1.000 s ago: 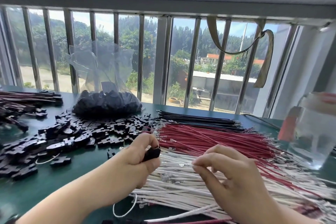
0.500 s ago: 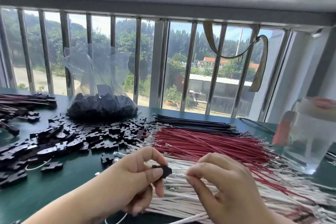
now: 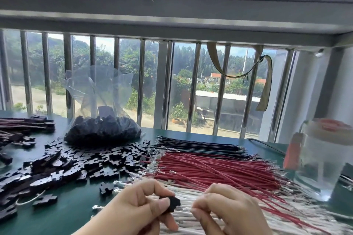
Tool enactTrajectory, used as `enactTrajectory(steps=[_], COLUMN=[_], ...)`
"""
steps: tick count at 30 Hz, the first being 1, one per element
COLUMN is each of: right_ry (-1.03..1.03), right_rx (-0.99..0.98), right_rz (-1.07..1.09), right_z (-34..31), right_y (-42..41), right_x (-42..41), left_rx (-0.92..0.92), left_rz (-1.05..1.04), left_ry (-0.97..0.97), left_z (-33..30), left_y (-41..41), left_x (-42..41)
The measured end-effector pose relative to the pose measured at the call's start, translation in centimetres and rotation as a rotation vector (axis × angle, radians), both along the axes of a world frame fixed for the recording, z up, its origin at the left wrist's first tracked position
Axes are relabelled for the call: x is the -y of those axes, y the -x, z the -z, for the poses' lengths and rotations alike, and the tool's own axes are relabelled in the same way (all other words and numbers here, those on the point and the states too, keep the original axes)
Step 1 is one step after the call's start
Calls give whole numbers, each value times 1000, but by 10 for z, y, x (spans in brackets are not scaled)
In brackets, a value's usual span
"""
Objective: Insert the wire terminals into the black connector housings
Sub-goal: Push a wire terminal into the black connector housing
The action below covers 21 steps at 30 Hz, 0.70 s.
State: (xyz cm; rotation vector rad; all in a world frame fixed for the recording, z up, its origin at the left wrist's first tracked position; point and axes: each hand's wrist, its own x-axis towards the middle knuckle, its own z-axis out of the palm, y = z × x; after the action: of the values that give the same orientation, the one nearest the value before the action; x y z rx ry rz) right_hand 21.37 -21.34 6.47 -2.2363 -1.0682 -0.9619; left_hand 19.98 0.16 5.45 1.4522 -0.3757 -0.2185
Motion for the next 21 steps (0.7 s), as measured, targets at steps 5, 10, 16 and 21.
enactTrajectory(steps=[5,10,16,21], right_ry=[4,53,115,8], right_rx=[-44,-106,-155,-349], right_rz=[-2,-44,10,-43], right_z=[-1,0,-1,-4], right_y=[1,3,6,3], right_x=[1,1,-2,-1], left_rx=[-25,-31,-49,-152], left_rz=[5,-22,-37,25], left_ry=[10,-2,3,106], left_z=[1,2,6,-4], left_y=[1,2,3,6], left_x=[1,5,6,6])
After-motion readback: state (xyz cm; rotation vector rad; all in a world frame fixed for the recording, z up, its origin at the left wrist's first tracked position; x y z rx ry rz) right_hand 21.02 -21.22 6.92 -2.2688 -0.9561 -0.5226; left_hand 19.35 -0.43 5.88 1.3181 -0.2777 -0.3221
